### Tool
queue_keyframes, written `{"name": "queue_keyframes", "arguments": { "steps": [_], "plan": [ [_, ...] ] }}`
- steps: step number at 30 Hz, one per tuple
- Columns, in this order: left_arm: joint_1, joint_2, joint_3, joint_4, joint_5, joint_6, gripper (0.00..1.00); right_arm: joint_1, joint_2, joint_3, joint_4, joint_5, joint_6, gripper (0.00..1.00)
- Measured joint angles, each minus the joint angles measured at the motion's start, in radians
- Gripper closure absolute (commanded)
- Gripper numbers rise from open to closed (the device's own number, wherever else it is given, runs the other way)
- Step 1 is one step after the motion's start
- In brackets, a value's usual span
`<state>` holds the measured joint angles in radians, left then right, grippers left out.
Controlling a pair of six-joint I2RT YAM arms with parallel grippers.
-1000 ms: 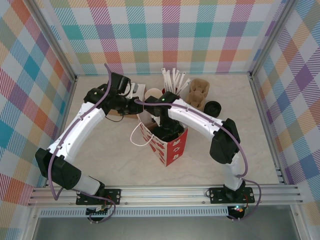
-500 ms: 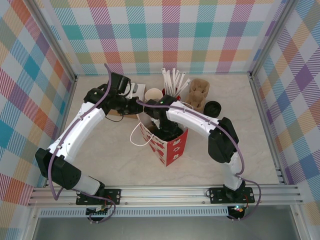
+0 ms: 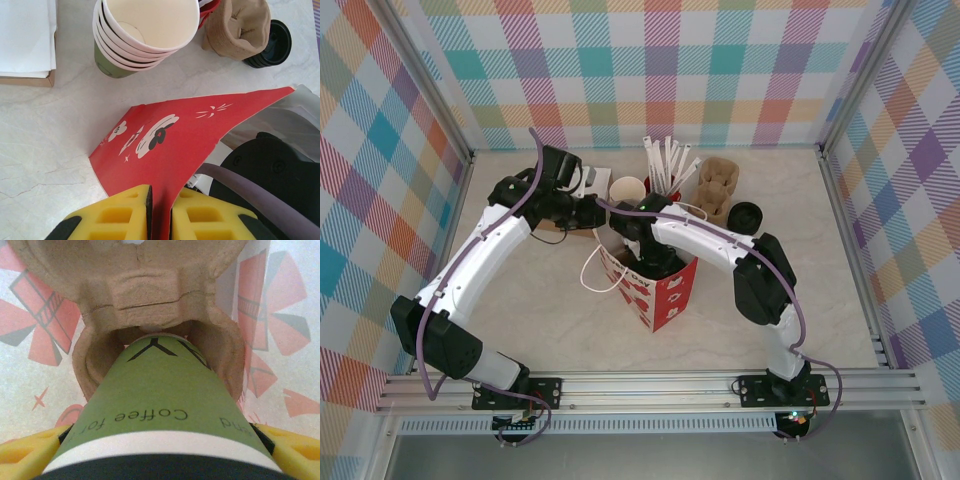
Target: Pack the takeout coffee
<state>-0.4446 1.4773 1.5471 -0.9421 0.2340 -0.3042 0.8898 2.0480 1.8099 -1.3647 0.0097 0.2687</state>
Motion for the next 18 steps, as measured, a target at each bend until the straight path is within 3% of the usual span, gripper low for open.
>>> {"name": "queue_keyframes", "arguments": {
  "steps": [18],
  "plan": [
    [0.0, 0.0, 0.0, 0.0, 0.0, -0.011, 0.84, 0.0, 0.0, -0.011, 0.024, -0.003, 0.0, 0.17]
  ]
}}
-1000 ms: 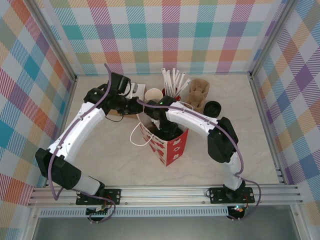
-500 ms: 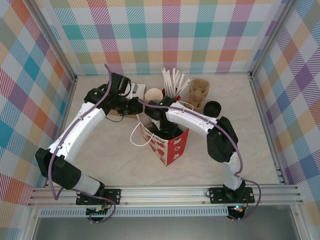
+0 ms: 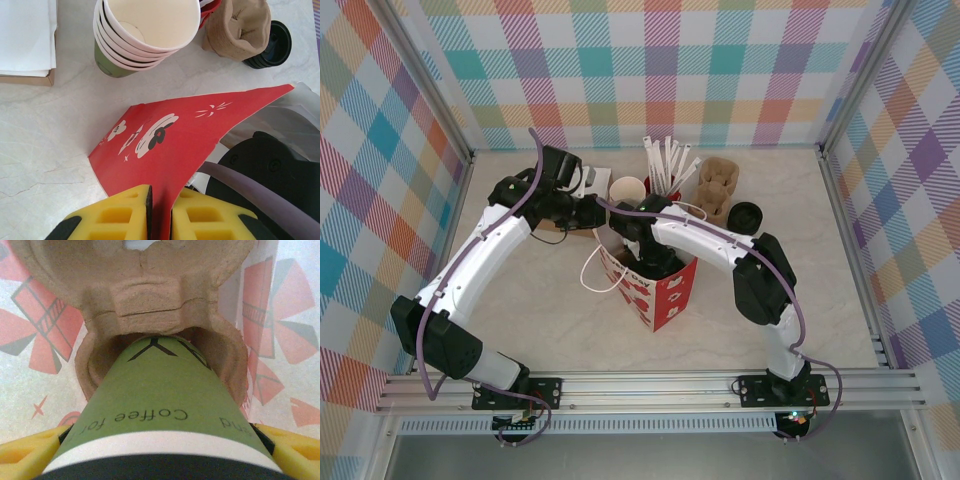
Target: Pack the takeout coffee
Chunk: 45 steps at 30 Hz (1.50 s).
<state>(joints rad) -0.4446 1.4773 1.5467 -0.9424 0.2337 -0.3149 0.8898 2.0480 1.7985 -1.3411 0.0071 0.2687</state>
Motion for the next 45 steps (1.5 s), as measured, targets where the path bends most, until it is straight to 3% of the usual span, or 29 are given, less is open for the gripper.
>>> {"name": "queue_keyframes", "arguments": {
  "steps": [45],
  "plan": [
    [0.0, 0.022, 0.0, -0.001, -0.045, -0.019, 0.84, 0.0, -0.064, -0.071, 0.081, -0.001, -0.016, 0.18]
  ]
}}
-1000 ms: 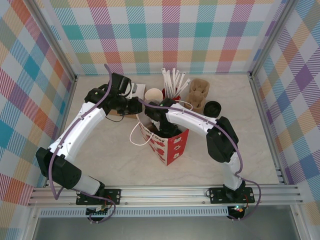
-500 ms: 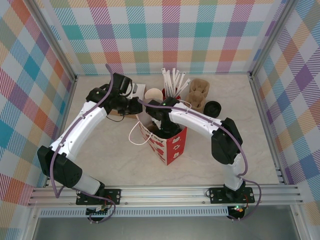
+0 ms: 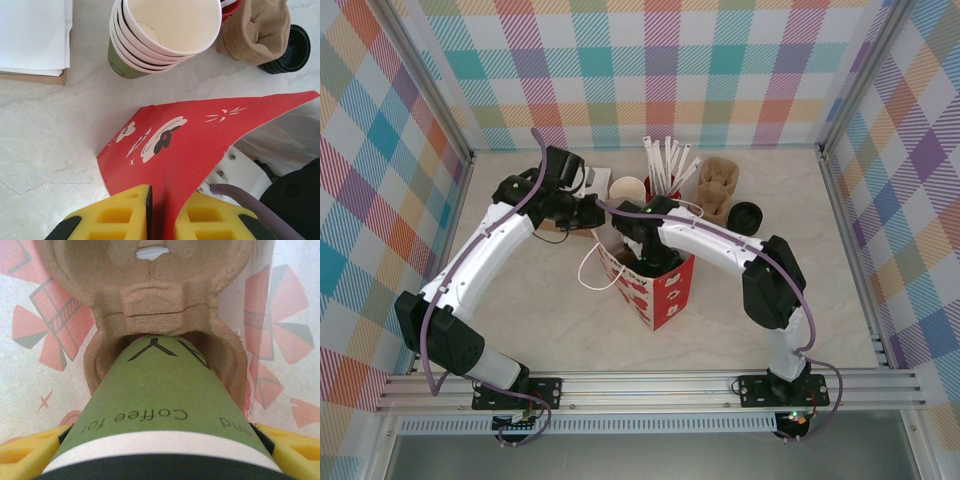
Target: Pack the takeout coffee
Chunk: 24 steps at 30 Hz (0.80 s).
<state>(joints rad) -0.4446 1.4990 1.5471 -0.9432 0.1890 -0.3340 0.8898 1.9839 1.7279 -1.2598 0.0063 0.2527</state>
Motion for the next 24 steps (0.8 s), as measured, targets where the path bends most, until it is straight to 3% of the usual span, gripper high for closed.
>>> {"name": "queue_keyframes", "arguments": {
  "steps": [24],
  "plan": [
    [0.0, 0.004, 0.0, 0.0, -0.008, -0.008, 0.84, 0.0, -0.001, -0.047, 0.067, 0.001, -0.022, 0.18]
  ]
}}
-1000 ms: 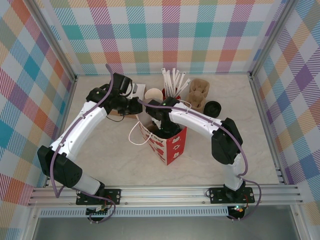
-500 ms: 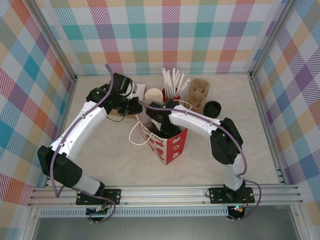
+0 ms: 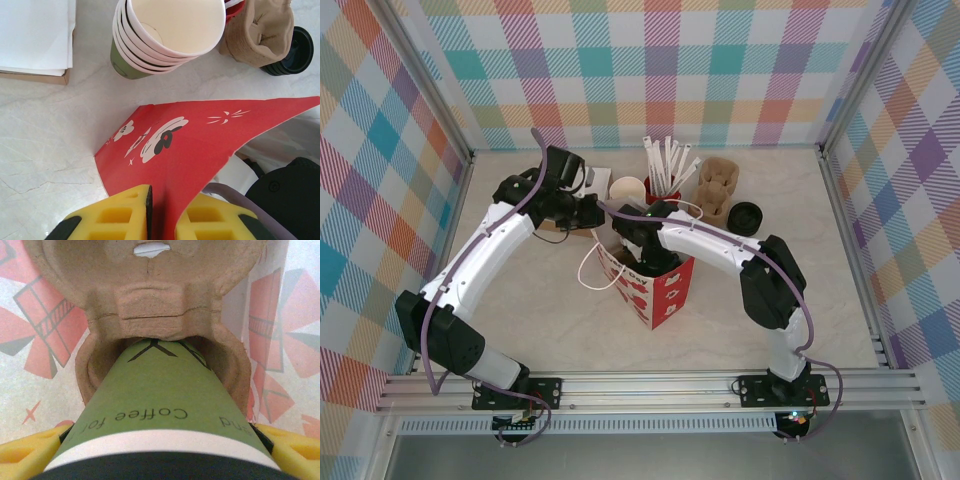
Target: Pack the takeout coffee
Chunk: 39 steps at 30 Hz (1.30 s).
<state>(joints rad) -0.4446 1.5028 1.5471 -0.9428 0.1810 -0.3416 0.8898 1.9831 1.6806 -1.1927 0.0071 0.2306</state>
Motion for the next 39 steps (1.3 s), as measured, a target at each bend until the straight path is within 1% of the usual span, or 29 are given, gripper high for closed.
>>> {"name": "queue_keyframes", "arguments": {
  "steps": [26, 39],
  "plan": [
    [0.0, 0.0, 0.0, 0.0, 0.0, -0.003, 0.84, 0.0, 0.0, -0.006, 0.009, 0.0, -0.005, 0.18],
    [0.0, 0.003, 0.0, -0.002, -0.004, -0.003, 0.84, 0.0, 0.0, -0.048, 0.056, -0.001, -0.015, 0.18]
  ]
}}
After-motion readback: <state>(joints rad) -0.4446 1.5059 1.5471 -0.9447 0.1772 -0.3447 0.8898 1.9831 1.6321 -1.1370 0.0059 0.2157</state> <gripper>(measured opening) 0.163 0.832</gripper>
